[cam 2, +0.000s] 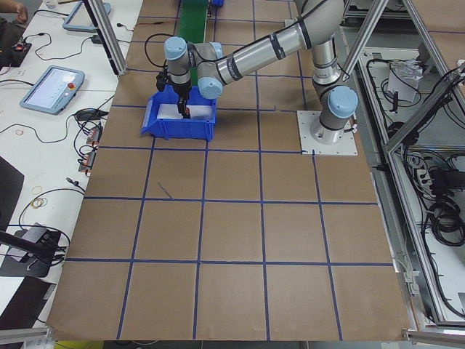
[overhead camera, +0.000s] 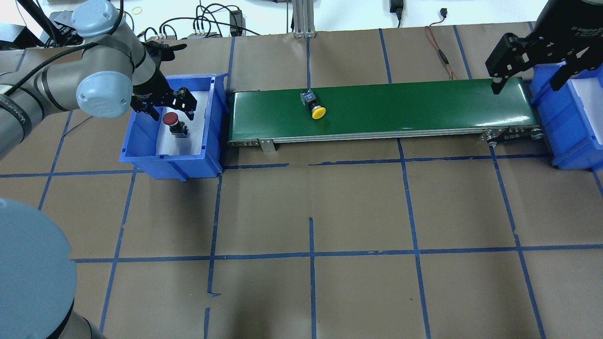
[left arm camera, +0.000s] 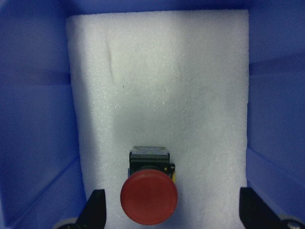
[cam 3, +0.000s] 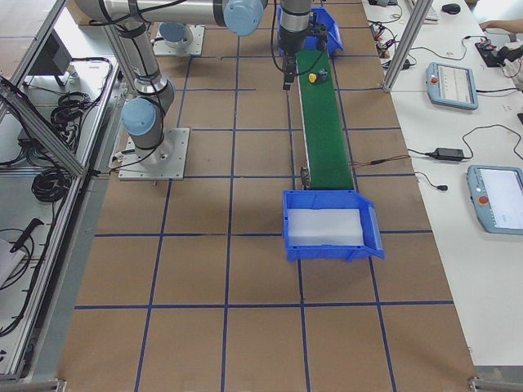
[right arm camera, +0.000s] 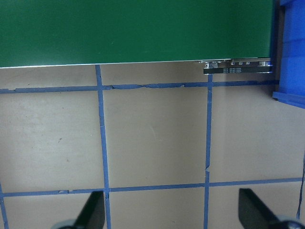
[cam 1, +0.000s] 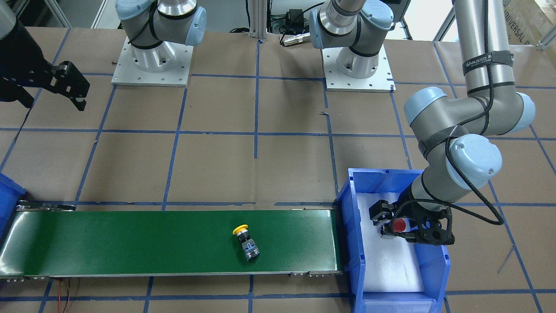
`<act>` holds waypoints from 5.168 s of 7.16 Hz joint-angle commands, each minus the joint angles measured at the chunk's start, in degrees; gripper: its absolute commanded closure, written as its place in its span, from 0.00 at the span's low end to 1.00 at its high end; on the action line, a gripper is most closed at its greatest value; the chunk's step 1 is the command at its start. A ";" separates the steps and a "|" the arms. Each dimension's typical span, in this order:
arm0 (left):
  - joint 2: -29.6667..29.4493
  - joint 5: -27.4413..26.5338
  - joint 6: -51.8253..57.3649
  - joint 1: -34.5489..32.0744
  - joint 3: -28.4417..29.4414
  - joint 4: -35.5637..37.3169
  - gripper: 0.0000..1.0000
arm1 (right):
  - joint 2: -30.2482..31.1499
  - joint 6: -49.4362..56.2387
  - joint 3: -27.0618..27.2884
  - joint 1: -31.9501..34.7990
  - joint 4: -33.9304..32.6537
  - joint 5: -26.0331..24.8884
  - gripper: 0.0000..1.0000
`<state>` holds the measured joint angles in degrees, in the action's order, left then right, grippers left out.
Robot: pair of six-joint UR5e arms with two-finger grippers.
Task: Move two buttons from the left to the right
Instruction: 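Lower the left gripper and grasp the red-capped button, then lift the red button and place it on the green conveyor, then open the left gripper and withdraw it back above the bin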
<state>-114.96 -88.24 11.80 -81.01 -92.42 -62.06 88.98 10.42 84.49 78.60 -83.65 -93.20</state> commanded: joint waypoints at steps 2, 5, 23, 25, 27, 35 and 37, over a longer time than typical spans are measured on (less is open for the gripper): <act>-0.01 0.09 0.07 0.94 -0.22 0.01 0.03 | -0.03 -0.05 0.06 0.24 -0.11 0.38 0.00; -0.18 0.61 -0.72 0.95 -0.39 0.10 0.17 | 0.06 -0.14 0.50 0.24 -0.38 -0.05 0.00; -5.54 4.92 -28.32 -16.11 15.62 -7.82 0.98 | -0.03 0.47 0.68 0.24 -0.29 -0.23 0.00; -5.63 5.01 -28.41 -16.19 14.81 -6.50 0.97 | -0.03 0.65 0.68 0.24 -0.46 -0.23 0.00; -5.63 5.01 -28.67 -16.19 14.99 -6.32 0.01 | -0.03 0.65 0.59 0.24 -0.47 -0.23 0.00; 6.64 1.85 -12.98 -9.79 13.07 -15.07 0.00 | -0.29 0.56 1.21 0.77 -3.36 0.21 0.00; 12.62 1.93 -11.63 -6.37 6.84 -15.72 0.00 | -0.29 0.56 1.38 1.30 -3.28 -0.40 0.00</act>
<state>-105.86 -86.33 -1.14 -89.37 -82.18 -77.06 88.78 10.99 85.77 79.68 -86.84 -93.35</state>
